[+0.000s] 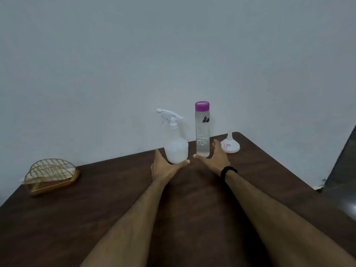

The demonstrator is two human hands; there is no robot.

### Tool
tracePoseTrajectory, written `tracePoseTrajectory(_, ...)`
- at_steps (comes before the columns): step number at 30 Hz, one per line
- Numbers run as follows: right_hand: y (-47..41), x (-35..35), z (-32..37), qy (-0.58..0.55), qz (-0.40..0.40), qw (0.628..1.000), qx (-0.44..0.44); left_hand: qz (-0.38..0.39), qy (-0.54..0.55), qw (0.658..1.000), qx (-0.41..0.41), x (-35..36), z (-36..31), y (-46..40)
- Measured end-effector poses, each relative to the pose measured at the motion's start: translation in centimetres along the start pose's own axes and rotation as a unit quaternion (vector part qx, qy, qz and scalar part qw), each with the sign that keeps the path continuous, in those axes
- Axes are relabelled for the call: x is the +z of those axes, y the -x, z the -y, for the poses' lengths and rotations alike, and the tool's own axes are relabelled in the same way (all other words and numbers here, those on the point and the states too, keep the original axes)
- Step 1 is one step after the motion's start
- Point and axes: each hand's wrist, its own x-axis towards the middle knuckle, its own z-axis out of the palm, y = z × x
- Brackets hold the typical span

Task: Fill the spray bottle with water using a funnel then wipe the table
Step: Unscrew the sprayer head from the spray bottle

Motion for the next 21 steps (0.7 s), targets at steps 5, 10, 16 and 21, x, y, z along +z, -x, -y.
tracePoseTrajectory(5,-2.6,0.5,0.1,-0.045,-0.043,0.998,0.008,-0.023,0.066,0.997,0.044,1.9,-1.0,-3.1)
tracePoseTrajectory(10,-2.8,1.0,0.0,-0.005,-0.054,0.998,-0.019,-0.081,0.064,0.994,0.044,3.1,-0.9,-3.3)
tracePoseTrajectory(16,-1.3,0.7,0.3,-0.001,-0.064,0.997,-0.035,-0.11,0.078,0.989,0.058,1.0,-0.3,-0.4)
tracePoseTrajectory(21,1.9,0.2,0.4,-0.007,-0.054,0.998,-0.042,-0.115,0.062,0.99,0.054,-1.9,1.6,3.2)
